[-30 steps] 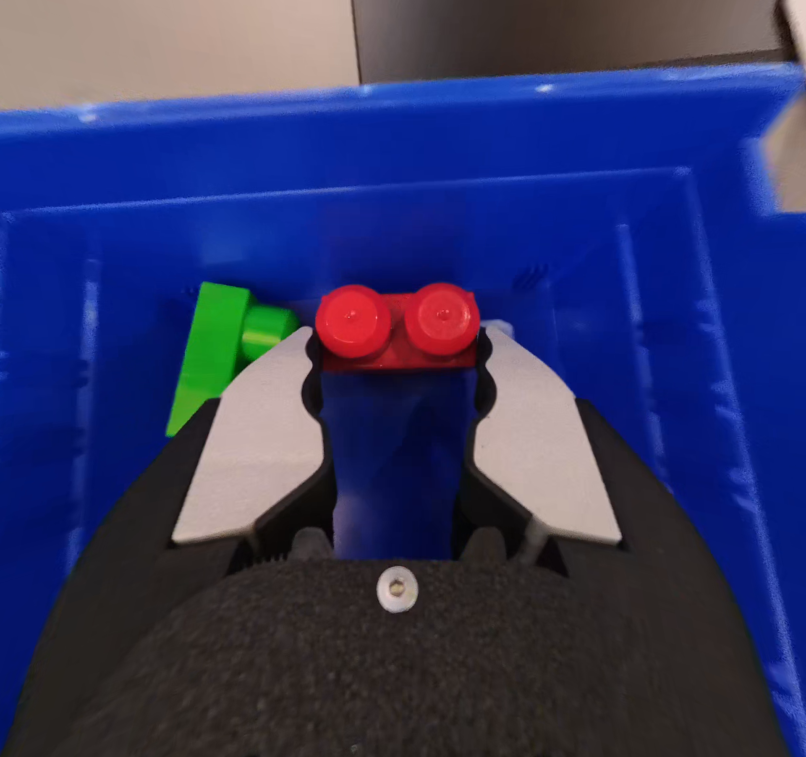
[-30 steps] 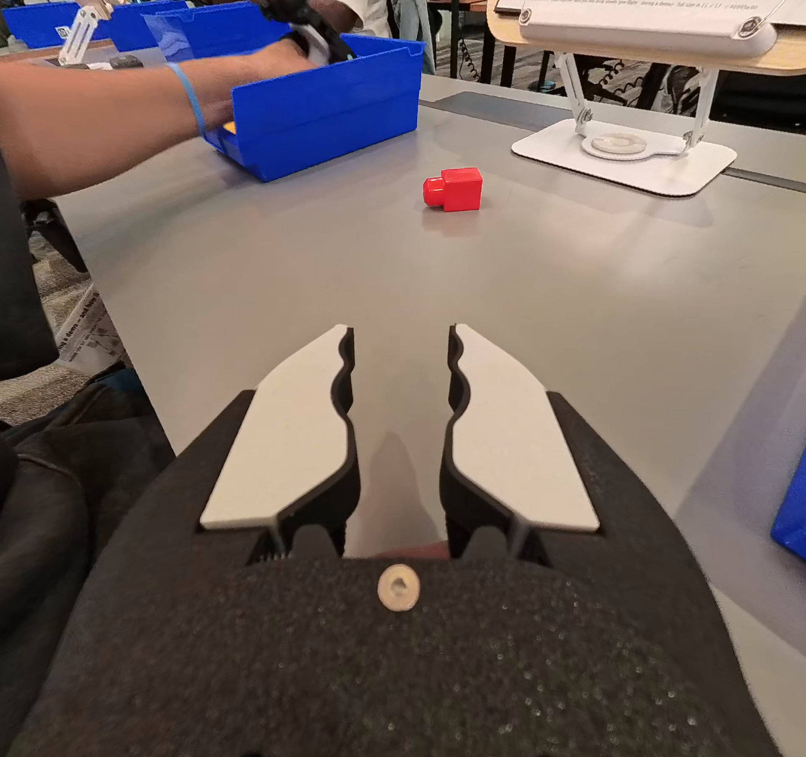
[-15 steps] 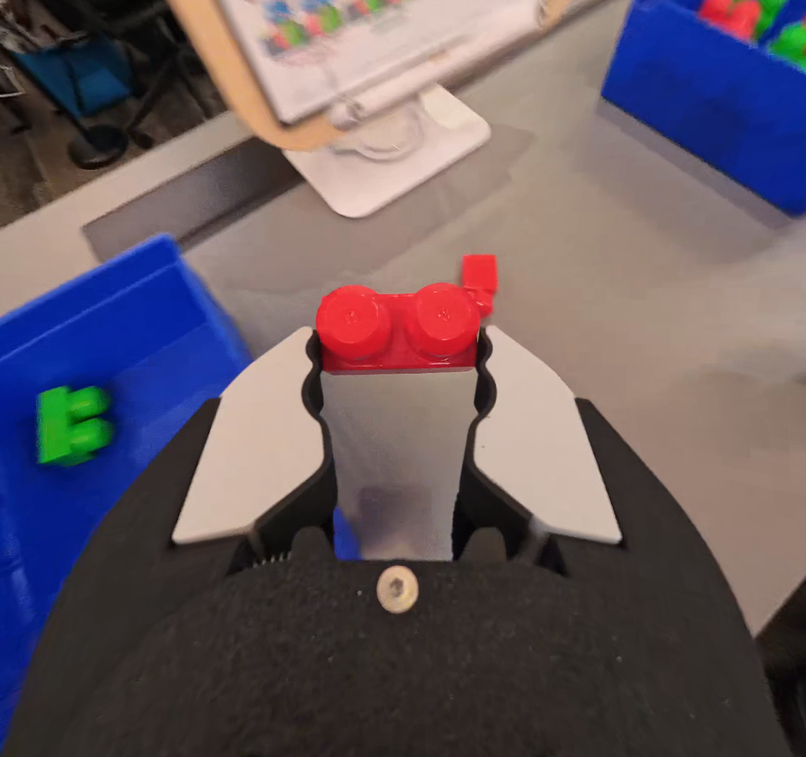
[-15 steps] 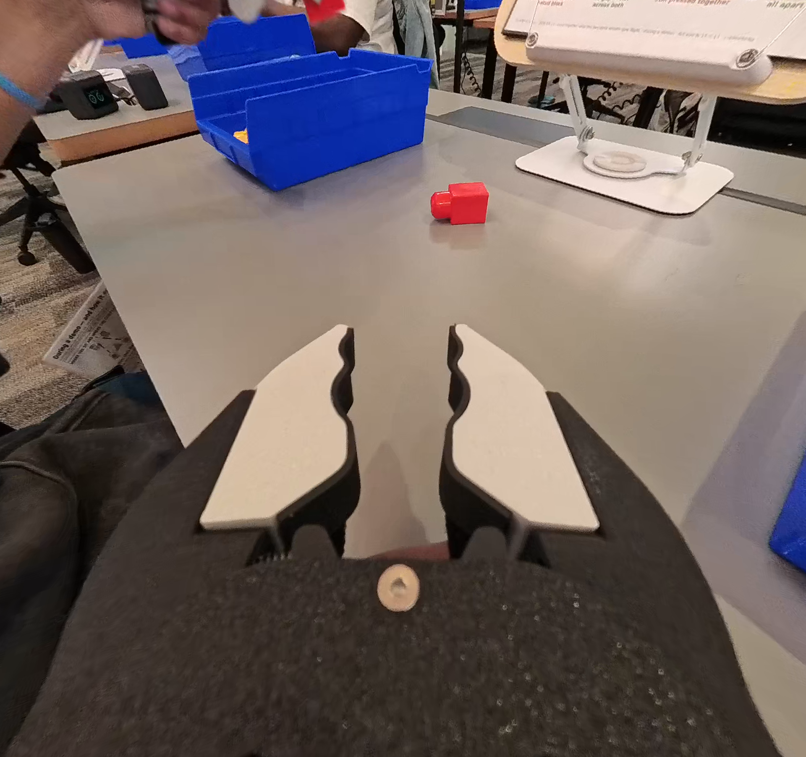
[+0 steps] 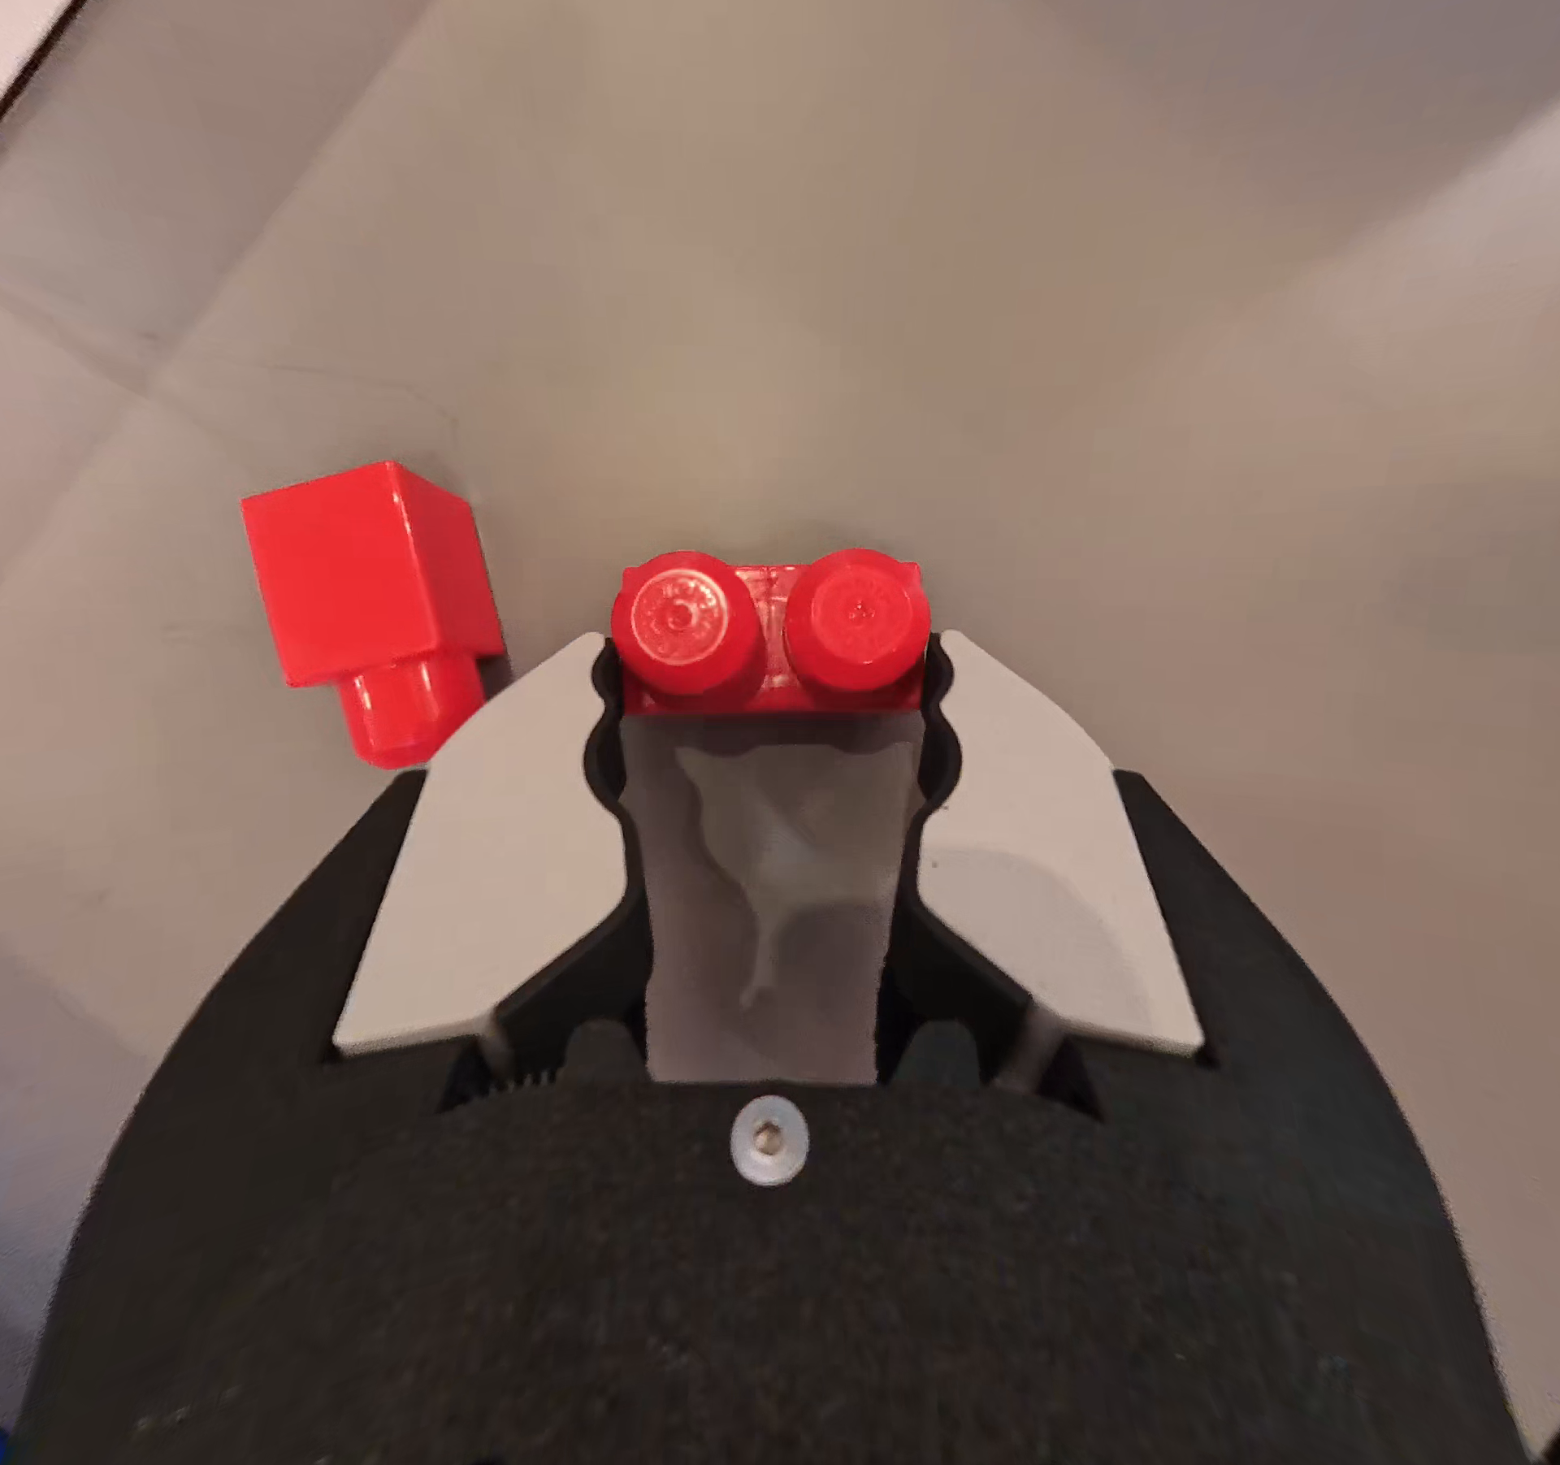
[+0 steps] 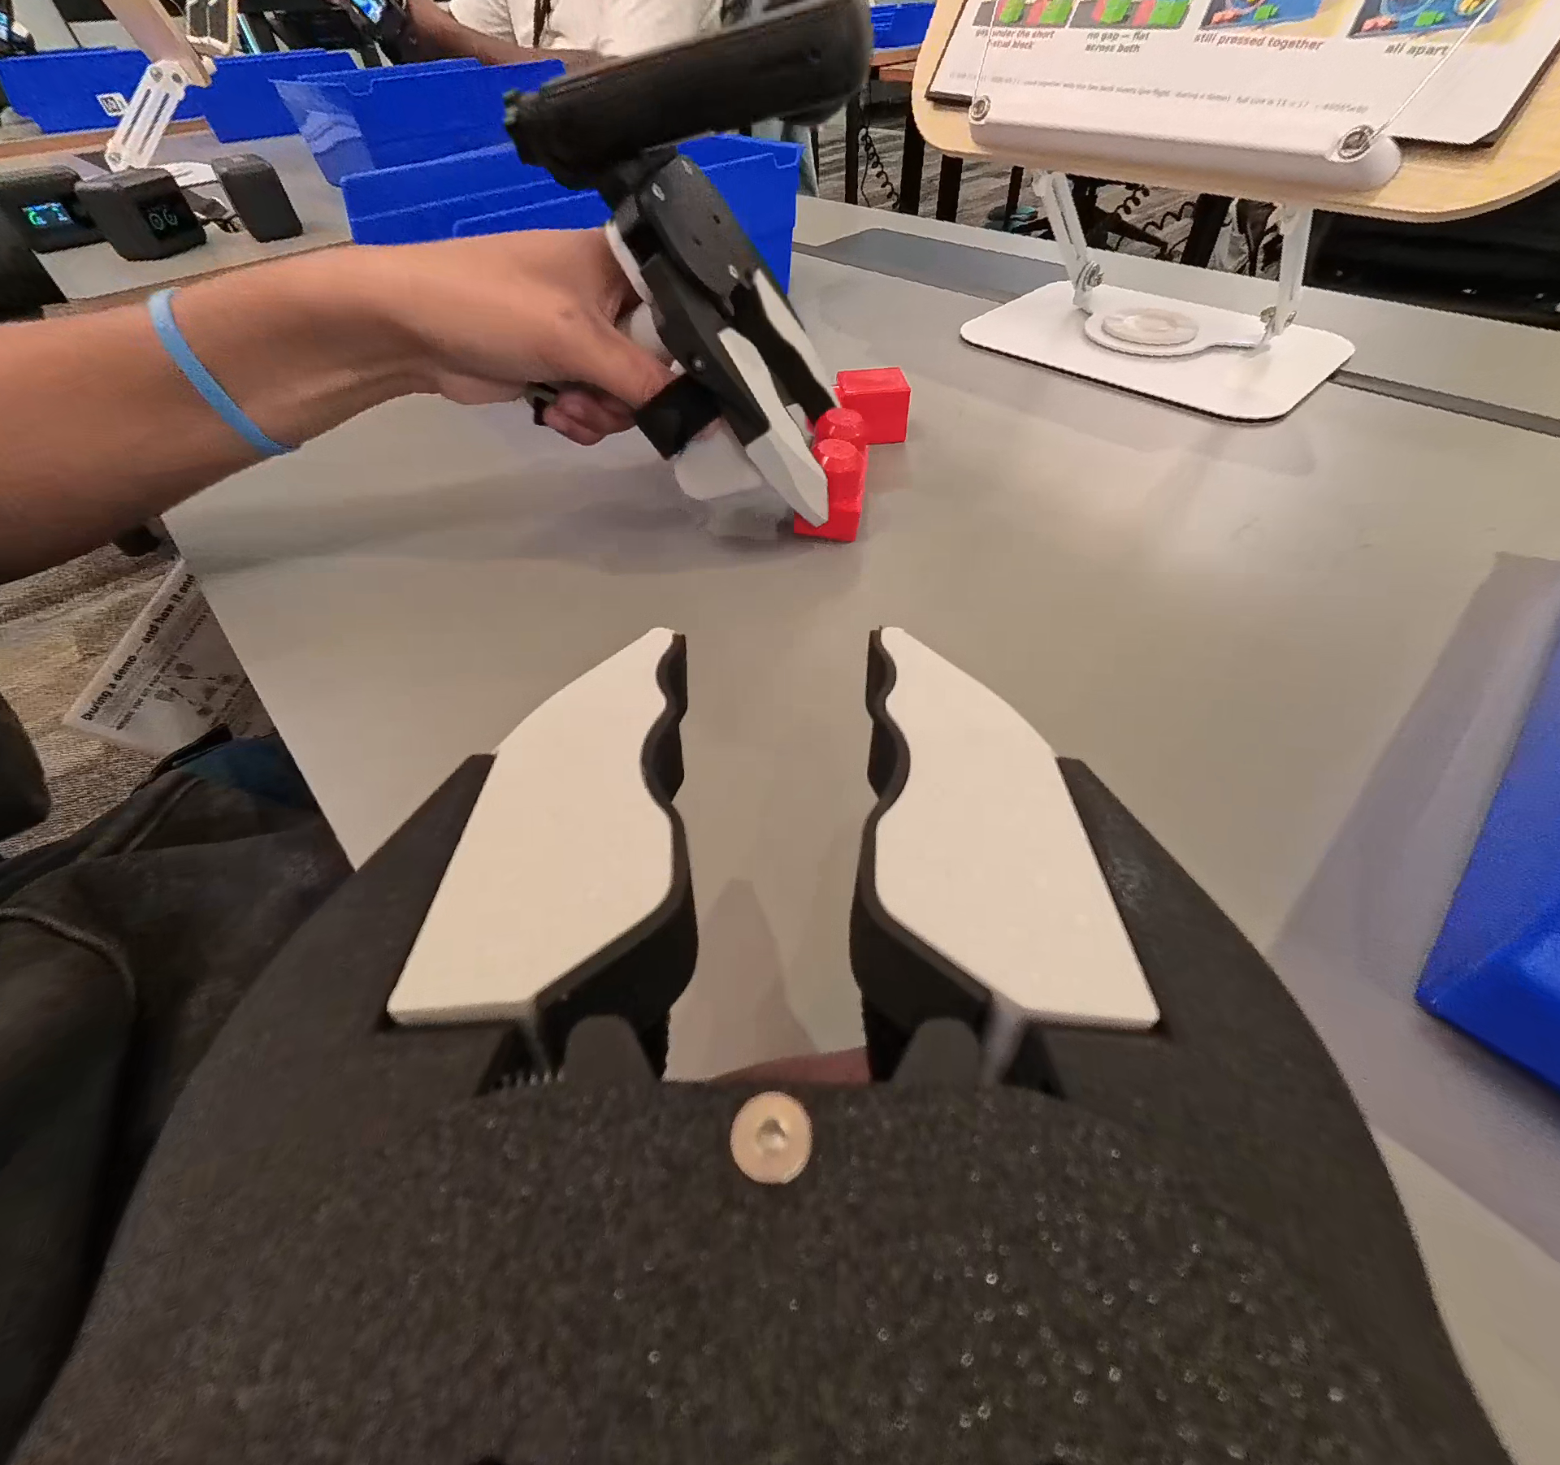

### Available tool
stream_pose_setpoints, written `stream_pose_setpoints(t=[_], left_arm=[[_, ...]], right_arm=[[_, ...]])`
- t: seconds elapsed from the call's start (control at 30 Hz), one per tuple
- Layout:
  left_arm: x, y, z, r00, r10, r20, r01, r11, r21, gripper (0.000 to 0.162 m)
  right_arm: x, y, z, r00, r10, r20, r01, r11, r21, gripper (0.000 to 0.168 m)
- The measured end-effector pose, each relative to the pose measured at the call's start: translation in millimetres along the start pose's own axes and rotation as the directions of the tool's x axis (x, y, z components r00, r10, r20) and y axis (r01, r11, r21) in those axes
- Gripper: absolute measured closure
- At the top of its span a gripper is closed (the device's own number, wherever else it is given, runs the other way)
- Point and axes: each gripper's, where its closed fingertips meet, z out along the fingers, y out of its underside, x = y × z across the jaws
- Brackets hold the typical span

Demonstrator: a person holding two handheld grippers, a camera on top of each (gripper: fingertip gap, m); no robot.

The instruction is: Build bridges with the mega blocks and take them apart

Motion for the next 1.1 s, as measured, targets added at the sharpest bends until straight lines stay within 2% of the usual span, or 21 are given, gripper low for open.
stream_pose_setpoints(t=[0.1,0.13,0.17,0.2,0.33,0.4,0.5,0.6,0.67,0.77,0.83,0.9,1.03,1.1], left_arm=[[-3,-1,3,1.000,0.003,0.016,-0.003,1.000,0.002,0.092],[-4,-1,3,1.000,-0.004,0.025,0.004,1.000,0.016,0.080],[-2,0,1,1.000,-0.010,0.023,0.010,1.000,0.030,0.075],[-1,3,-4,0.999,-0.017,0.027,0.015,0.999,0.045,0.077],[11,22,-55,0.994,-0.103,0.030,0.095,0.975,0.201,0.077],[15,45,-90,0.980,-0.198,0.020,0.183,0.936,0.301,0.077],[5,94,-143,0.920,-0.385,0.076,0.305,0.823,0.479,0.074],[-8,156,-184,0.820,-0.546,0.174,0.341,0.710,0.616,0.074],[-8,189,-196,0.777,-0.596,0.201,0.344,0.671,0.657,0.076],[-14,218,-198,0.742,-0.637,0.209,0.394,0.666,0.633,0.076],[-20,219,-200,0.742,-0.650,0.164,0.433,0.651,0.623,0.077],[-30,213,-205,0.757,-0.634,0.155,0.437,0.669,0.601,0.078],[-74,203,-214,0.832,-0.482,0.275,0.353,0.842,0.408,0.079],[-111,197,-221,0.839,-0.433,0.329,0.341,0.890,0.301,0.079]], right_arm=[[-1,2,0,1.000,-0.005,0.002,0.005,1.000,-0.006,0.128],[-1,3,0,1.000,-0.006,0.002,0.006,1.000,-0.011,0.128],[-1,4,0,1.000,-0.004,0.003,0.004,1.000,-0.014,0.128],[-2,5,0,1.000,0.000,0.008,0.000,1.000,-0.014,0.128],[-4,7,-1,1.000,0.008,0.022,-0.007,1.000,-0.018,0.128],[-5,7,-1,1.000,0.004,0.023,-0.003,1.000,-0.018,0.128],[-5,7,-1,1.000,-0.003,0.022,0.003,1.000,-0.021,0.128],[-6,8,1,1.000,-0.010,0.023,0.011,1.000,-0.026,0.128],[-6,9,4,1.000,-0.010,0.030,0.011,0.999,-0.033,0.128],[-9,9,10,0.999,-0.006,0.048,0.008,0.999,-0.035,0.128],[-10,10,14,0.998,-0.010,0.058,0.012,0.999,-0.042,0.128],[-13,10,17,0.997,-0.010,0.070,0.014,0.999,-0.047,0.128],[-16,7,18,0.996,-0.018,0.085,0.022,0.999,-0.040,0.128],[-17,6,19,0.996,-0.020,0.092,0.023,0.999,-0.037,0.128]])
